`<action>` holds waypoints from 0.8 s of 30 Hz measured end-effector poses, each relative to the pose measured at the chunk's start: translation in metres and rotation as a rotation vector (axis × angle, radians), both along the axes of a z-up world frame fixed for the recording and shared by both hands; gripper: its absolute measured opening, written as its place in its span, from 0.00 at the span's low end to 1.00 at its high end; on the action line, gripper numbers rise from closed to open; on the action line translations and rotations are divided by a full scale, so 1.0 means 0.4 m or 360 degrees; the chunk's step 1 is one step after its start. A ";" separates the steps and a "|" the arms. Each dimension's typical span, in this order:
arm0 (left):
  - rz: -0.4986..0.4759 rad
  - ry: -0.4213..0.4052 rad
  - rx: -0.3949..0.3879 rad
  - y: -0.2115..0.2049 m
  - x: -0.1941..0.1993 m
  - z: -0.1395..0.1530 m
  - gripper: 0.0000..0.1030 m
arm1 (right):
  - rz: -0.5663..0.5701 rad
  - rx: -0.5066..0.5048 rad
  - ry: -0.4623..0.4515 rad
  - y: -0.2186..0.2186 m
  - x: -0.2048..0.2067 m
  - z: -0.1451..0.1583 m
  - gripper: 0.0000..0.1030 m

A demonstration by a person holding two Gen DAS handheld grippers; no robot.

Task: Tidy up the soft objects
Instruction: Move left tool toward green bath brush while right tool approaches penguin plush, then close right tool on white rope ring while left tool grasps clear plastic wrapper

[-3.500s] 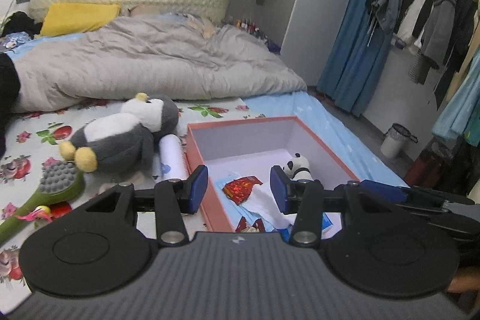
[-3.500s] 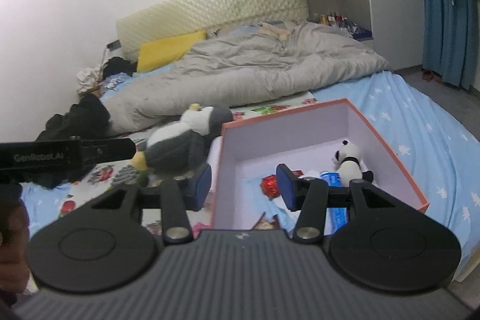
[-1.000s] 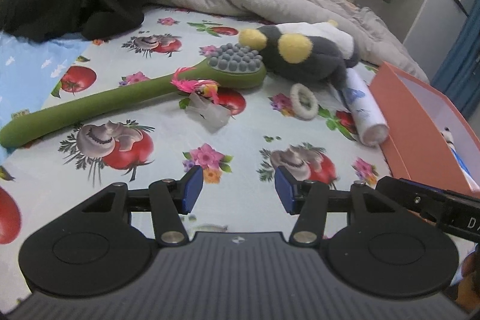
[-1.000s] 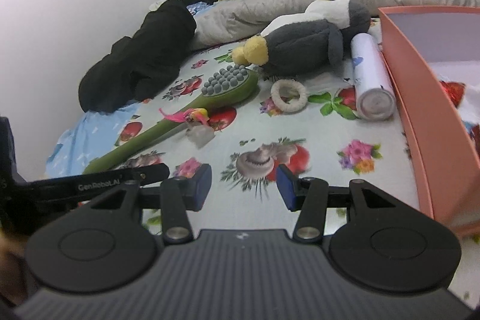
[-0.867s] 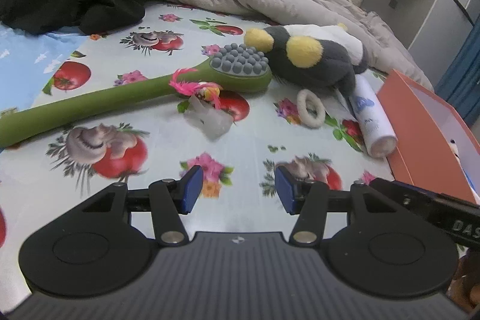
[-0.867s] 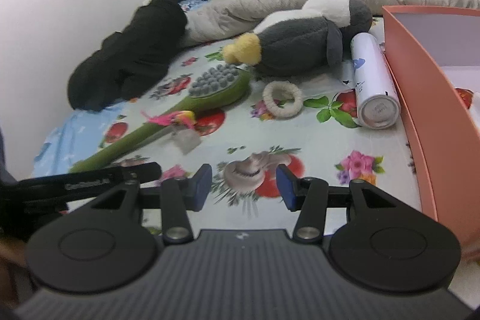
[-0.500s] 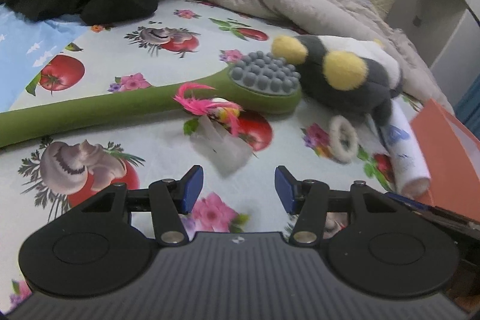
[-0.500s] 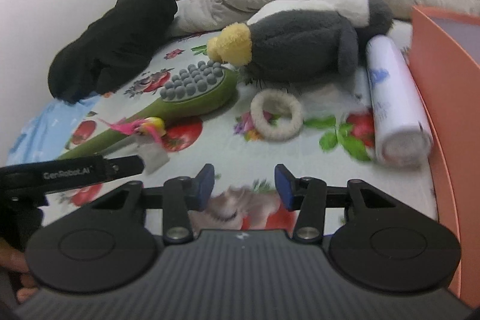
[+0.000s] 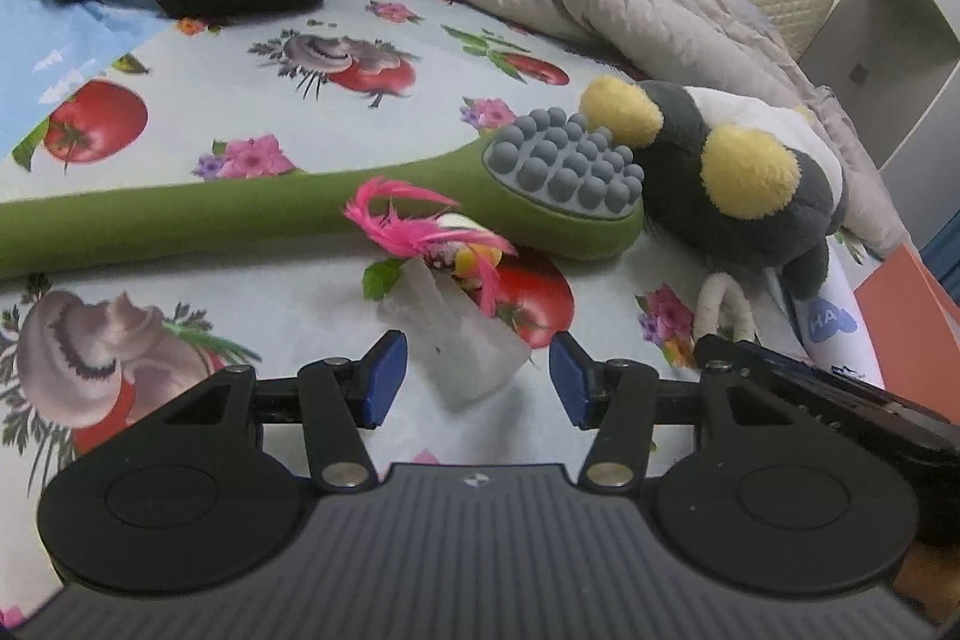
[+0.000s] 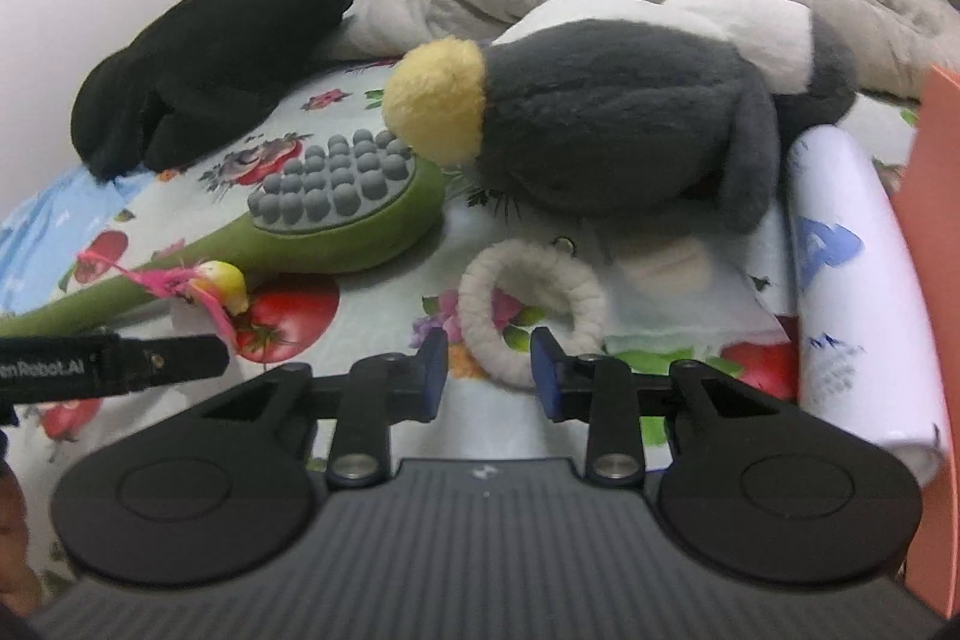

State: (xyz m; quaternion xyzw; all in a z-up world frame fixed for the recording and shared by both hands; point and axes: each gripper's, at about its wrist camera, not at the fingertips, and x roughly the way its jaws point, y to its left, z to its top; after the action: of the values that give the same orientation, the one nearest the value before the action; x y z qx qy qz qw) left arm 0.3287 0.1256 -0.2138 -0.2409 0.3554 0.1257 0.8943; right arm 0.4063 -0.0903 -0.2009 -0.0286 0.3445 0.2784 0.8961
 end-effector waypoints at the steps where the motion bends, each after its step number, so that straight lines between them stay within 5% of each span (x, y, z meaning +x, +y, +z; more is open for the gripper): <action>1: 0.0001 -0.0009 0.0013 -0.002 0.004 -0.002 0.56 | 0.0010 -0.0011 -0.0015 0.006 0.002 -0.003 0.33; 5: -0.0043 0.0012 0.0100 -0.010 0.021 -0.007 0.54 | 0.0039 -0.0026 -0.0035 0.024 0.011 -0.011 0.26; 8: -0.0059 0.0000 0.0090 -0.012 0.022 -0.010 0.44 | 0.0050 -0.0094 -0.0061 0.039 0.007 -0.018 0.14; 12: -0.0096 0.0011 0.0174 -0.029 0.021 -0.013 0.31 | 0.0052 -0.0116 -0.0052 0.039 -0.004 -0.015 0.11; 24: -0.0115 0.0015 0.0014 -0.042 -0.054 -0.006 0.25 | 0.0061 -0.0150 -0.0060 0.005 -0.133 0.049 0.10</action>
State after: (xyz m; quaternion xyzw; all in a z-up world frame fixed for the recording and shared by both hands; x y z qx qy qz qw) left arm 0.3070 0.1089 -0.2163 -0.2234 0.3676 0.0961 0.8976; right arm 0.3532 -0.0884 -0.1815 -0.0827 0.3398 0.2784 0.8945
